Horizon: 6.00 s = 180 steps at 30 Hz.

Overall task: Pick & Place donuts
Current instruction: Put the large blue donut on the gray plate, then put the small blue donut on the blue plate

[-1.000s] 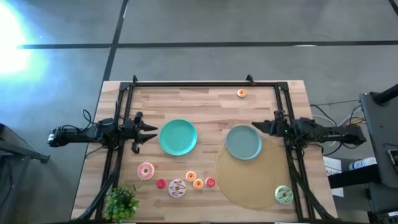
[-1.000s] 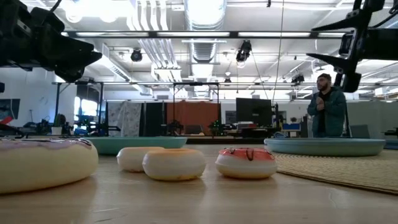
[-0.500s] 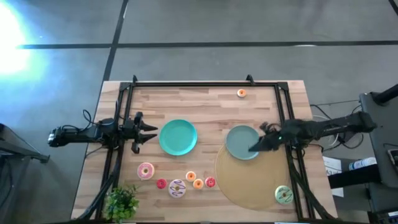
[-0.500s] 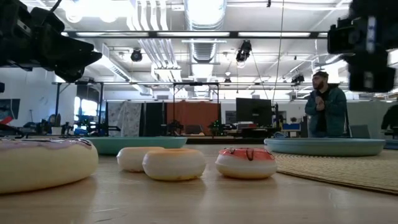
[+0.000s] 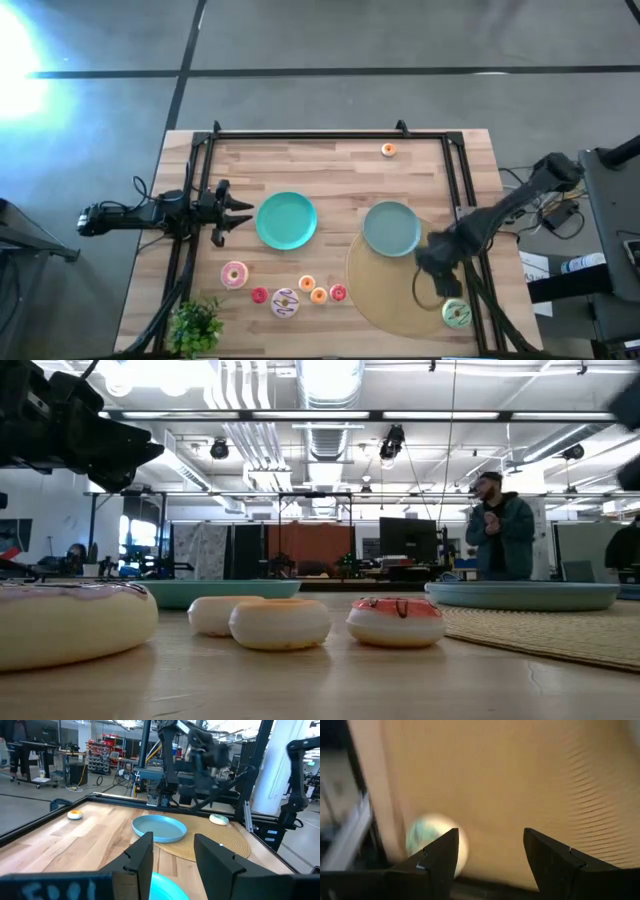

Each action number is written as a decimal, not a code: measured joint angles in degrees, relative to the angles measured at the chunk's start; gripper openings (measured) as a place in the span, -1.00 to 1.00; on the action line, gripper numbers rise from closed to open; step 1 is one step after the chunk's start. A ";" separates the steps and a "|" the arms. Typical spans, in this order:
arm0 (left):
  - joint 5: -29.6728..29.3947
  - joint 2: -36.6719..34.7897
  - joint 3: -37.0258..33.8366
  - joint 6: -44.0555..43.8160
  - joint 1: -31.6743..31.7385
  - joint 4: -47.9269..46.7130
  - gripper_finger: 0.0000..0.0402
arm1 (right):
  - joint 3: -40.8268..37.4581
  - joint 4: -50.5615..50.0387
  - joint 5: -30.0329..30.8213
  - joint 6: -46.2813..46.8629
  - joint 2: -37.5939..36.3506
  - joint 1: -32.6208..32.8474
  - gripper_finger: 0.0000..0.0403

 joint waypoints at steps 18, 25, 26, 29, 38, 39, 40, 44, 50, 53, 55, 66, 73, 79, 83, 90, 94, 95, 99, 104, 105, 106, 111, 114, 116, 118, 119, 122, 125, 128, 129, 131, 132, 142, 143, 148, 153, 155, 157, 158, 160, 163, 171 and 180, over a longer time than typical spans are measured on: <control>-0.01 0.02 0.00 0.00 0.00 -0.01 -0.42 | 8.98 -1.62 7.35 0.64 12.30 22.88 0.20; -0.02 0.02 0.00 -0.01 0.00 -0.01 -0.42 | 5.10 -0.05 7.43 3.11 12.38 25.00 0.44; -0.02 0.02 0.00 -0.01 0.00 -0.01 -0.42 | 4.31 -0.04 7.43 3.92 12.38 25.00 0.46; -0.02 0.02 0.00 -0.01 0.02 -0.01 -0.42 | 2.66 1.15 7.44 5.67 12.36 24.92 0.49; -0.02 0.02 0.00 0.00 0.01 -0.01 -0.42 | 0.92 9.04 7.91 7.08 12.38 25.02 0.40; -0.02 0.02 0.00 -0.01 0.02 -0.01 -0.42 | 0.66 9.17 8.34 7.63 12.38 25.02 0.38; -0.02 0.02 0.00 -0.01 0.00 -0.01 -0.42 | 0.44 9.19 8.79 8.03 12.38 25.02 0.36; -0.02 0.01 0.00 0.00 0.01 -0.01 -0.42 | -0.93 9.38 8.90 8.48 12.38 25.02 0.27; -0.02 0.02 0.00 0.00 0.01 -0.01 -0.42 | -4.83 14.10 8.63 11.13 12.38 25.00 0.14; -0.02 0.00 0.00 0.00 0.02 -0.01 -0.42 | -5.19 14.73 8.38 13.45 12.32 24.73 0.05; -0.02 0.01 0.00 0.00 0.00 -0.01 -0.42 | -4.65 14.14 8.02 14.39 12.30 24.59 -0.04; -0.02 0.02 0.00 -0.01 0.02 -0.02 -0.42 | 3.70 -3.34 24.62 14.91 4.10 16.73 -0.89; -0.01 0.02 0.00 -0.01 0.02 -0.01 -0.42 | -1.74 0.17 29.70 14.91 -6.36 -8.20 -0.87; -0.02 0.02 0.00 -0.01 0.02 -0.01 -0.42 | -7.03 10.91 25.35 5.38 -8.36 -28.84 -0.86; -0.02 0.03 0.00 0.02 0.00 -0.02 -0.42 | -8.21 11.39 22.55 0.22 -5.03 -36.12 -0.86; -0.02 0.07 0.00 -0.01 0.00 -0.01 -0.42 | -8.56 11.33 12.21 -8.13 1.56 -40.36 -0.84; -0.02 0.07 0.00 0.00 0.01 -0.01 -0.42 | -8.13 11.20 11.32 -10.08 2.72 -40.38 -0.70; -0.02 0.07 0.00 -0.01 0.02 -0.01 -0.42 | -8.02 11.16 11.29 -10.33 2.69 -40.35 -0.64; -0.02 0.07 0.00 -0.01 0.00 -0.01 -0.42 | -6.84 8.47 11.28 -10.79 2.17 -40.38 -0.32; -0.02 0.07 0.00 0.01 0.00 -0.01 -0.42 | -3.76 2.10 11.79 -15.85 0.66 -40.25 0.01; -0.02 0.07 0.00 0.00 0.00 -0.01 -0.42 | -3.05 1.67 12.17 -16.43 -0.01 -40.24 0.05; -0.02 0.07 0.00 0.02 0.00 -0.03 -0.42 | -2.34 1.29 13.00 -16.51 -0.72 -40.24 0.08; -0.02 0.07 0.00 -0.01 0.01 -0.01 -0.42 | 1.08 3.32 16.75 -16.19 -4.69 -40.27 0.16; -0.02 0.07 0.00 -0.01 0.00 -0.01 -0.42 | 2.21 8.37 17.40 -16.18 -5.04 -40.24 0.18; -0.02 0.07 0.00 -0.01 0.00 -0.01 -0.42 | 3.39 8.46 23.53 -12.89 -3.84 -41.02 0.17; -0.01 0.08 0.00 -0.01 0.02 -0.02 -0.42 | 4.49 6.84 30.07 -5.70 -2.08 -43.94 0.16; -0.02 0.10 0.00 0.01 0.01 -0.01 -0.42 | 4.98 6.64 30.83 -2.96 -1.30 -45.80 0.15; 0.00 0.19 0.00 -0.01 0.02 -0.01 -0.42 | 6.92 6.88 31.16 3.94 0.51 -50.84 0.13; -0.02 0.17 0.00 -0.01 0.00 -0.01 -0.42 | 8.74 7.19 31.13 7.44 2.67 -55.84 0.12; -0.01 0.17 0.00 0.01 0.02 -0.01 -0.42 | 10.74 8.25 31.65 6.71 5.27 -61.99 0.12; -0.02 0.17 0.00 -0.01 0.00 -0.01 -0.42 | 11.36 8.26 31.68 6.13 6.38 -64.13 0.12; -0.02 0.17 0.00 -0.01 0.02 -0.02 -0.42 | 12.72 8.26 31.55 4.57 8.86 -68.33 0.12; 0.00 0.17 0.00 0.00 0.02 -0.01 -0.42 | 13.45 8.41 31.49 3.76 10.25 -70.41 0.12; -0.02 0.17 0.00 -0.01 0.01 -0.01 -0.42 | 21.85 9.19 27.15 -8.25 28.81 -82.17 0.12; -0.02 0.17 0.00 0.02 0.00 -0.01 -0.42 | 23.04 9.23 27.15 -9.53 30.31 -82.47 0.12; -0.01 0.17 0.00 0.00 0.01 -0.02 -0.42 | 28.60 9.24 26.92 -13.90 35.56 -83.29 0.10; -0.01 0.17 0.00 0.00 0.02 -0.01 -0.42 | 30.61 9.34 26.75 -14.15 38.02 -85.10 0.04; -0.02 0.17 0.00 -0.01 0.02 -0.01 -0.42 | 30.48 9.17 26.53 -14.66 38.42 -85.93 0.01; -0.02 0.17 0.00 0.02 0.00 -0.01 -0.42 | 30.23 8.95 26.27 -15.37 38.42 -86.27 -0.01; -0.02 0.17 0.00 0.00 0.01 -0.01 -0.42 | 30.09 8.91 26.07 -15.84 38.42 -86.43 -0.02; -0.01 0.17 0.00 0.00 0.01 -0.01 -0.42 | 29.96 8.83 25.29 -16.63 38.49 -86.53 -0.04; 0.00 0.17 0.00 -0.01 0.00 -0.01 -0.42 | 29.95 9.83 24.34 -16.68 38.50 -86.65 -0.06; -0.01 0.17 0.00 -0.01 0.02 -0.02 -0.42 | 29.63 10.44 23.18 -16.46 40.70 -87.05 -0.06; -0.02 0.17 0.00 -0.01 0.01 -0.03 -0.42 | 30.26 12.98 23.21 -19.75 42.38 -87.04 -0.12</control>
